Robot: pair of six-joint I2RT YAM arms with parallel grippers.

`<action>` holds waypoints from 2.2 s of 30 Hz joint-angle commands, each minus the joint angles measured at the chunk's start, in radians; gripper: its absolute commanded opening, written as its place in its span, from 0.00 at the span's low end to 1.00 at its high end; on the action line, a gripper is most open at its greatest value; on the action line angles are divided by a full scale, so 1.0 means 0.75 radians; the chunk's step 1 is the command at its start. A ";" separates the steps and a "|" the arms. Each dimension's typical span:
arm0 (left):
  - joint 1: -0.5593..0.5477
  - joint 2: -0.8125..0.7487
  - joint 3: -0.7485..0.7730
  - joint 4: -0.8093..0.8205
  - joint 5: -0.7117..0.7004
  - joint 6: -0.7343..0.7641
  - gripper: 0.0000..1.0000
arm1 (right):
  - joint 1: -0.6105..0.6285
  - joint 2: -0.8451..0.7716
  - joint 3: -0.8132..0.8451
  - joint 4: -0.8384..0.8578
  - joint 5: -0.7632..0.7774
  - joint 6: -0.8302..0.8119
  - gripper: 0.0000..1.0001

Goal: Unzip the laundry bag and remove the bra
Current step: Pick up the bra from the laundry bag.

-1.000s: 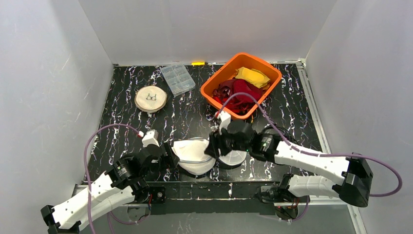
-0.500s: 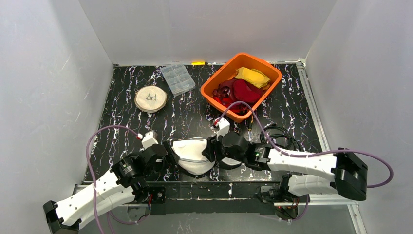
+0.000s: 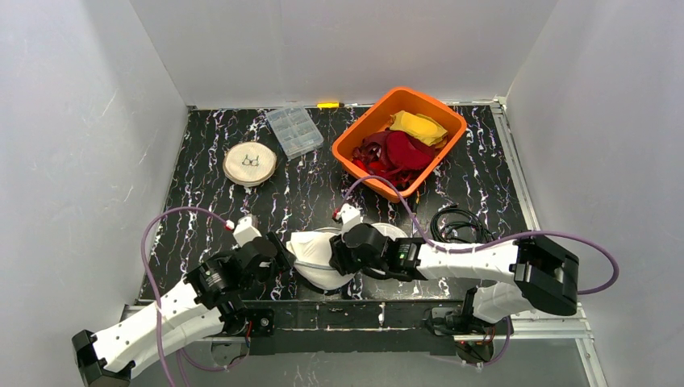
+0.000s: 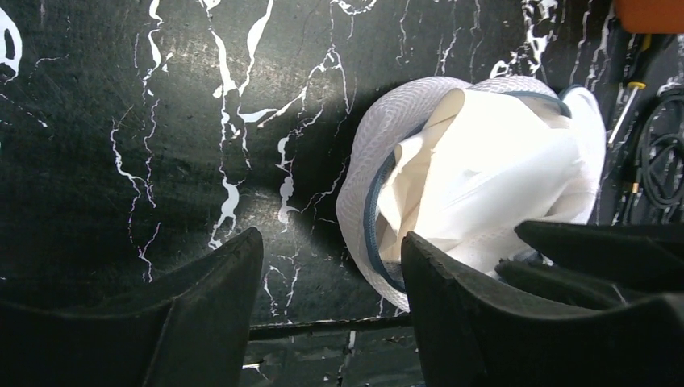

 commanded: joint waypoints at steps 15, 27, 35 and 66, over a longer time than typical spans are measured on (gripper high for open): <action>0.007 0.047 -0.021 0.068 0.005 0.136 0.00 | 0.069 -0.404 -0.021 -0.102 0.205 0.164 0.74; 0.005 0.070 -0.062 0.273 0.152 0.387 0.00 | -0.096 -0.299 0.096 -0.248 0.052 0.073 0.83; 0.007 0.150 -0.035 0.338 0.205 0.504 0.00 | -0.210 -0.231 0.091 -0.186 -0.128 -0.251 0.81; 0.006 0.402 0.125 0.423 0.222 0.649 0.00 | -0.291 -0.019 0.184 -0.156 -0.476 -0.456 0.46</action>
